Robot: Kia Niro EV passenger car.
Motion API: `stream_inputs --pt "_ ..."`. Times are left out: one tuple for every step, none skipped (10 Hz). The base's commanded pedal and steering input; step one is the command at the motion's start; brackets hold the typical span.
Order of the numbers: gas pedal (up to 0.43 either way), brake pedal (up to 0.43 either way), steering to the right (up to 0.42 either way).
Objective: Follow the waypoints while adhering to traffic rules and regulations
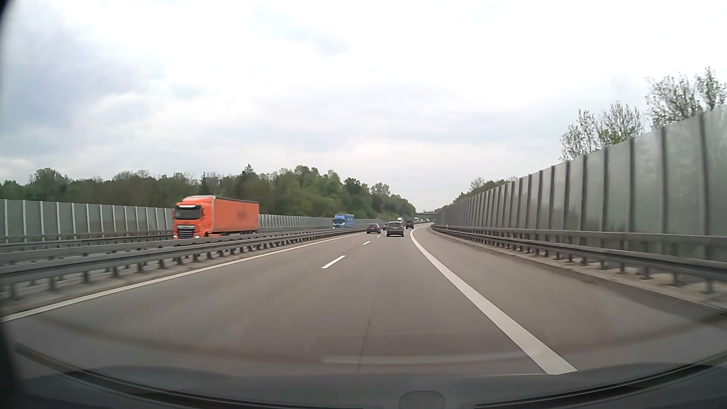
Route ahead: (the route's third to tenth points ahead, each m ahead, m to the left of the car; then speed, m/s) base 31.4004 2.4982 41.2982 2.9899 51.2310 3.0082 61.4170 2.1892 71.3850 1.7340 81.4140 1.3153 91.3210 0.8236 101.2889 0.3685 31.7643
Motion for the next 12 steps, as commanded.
stream_inputs --pt "0.197 0.000 0.004" --pt "0.197 0.000 0.005" --pt "0.197 0.000 0.005" --pt "0.197 0.000 0.005" --pt "0.197 0.000 0.005" --pt "0.197 0.000 0.005" --pt "0.197 0.000 0.005" --pt "0.197 0.000 0.005" --pt "0.197 0.000 0.005" --pt "0.197 0.000 0.005" --pt "0.197 0.000 0.005" --pt "0.197 0.000 0.005"
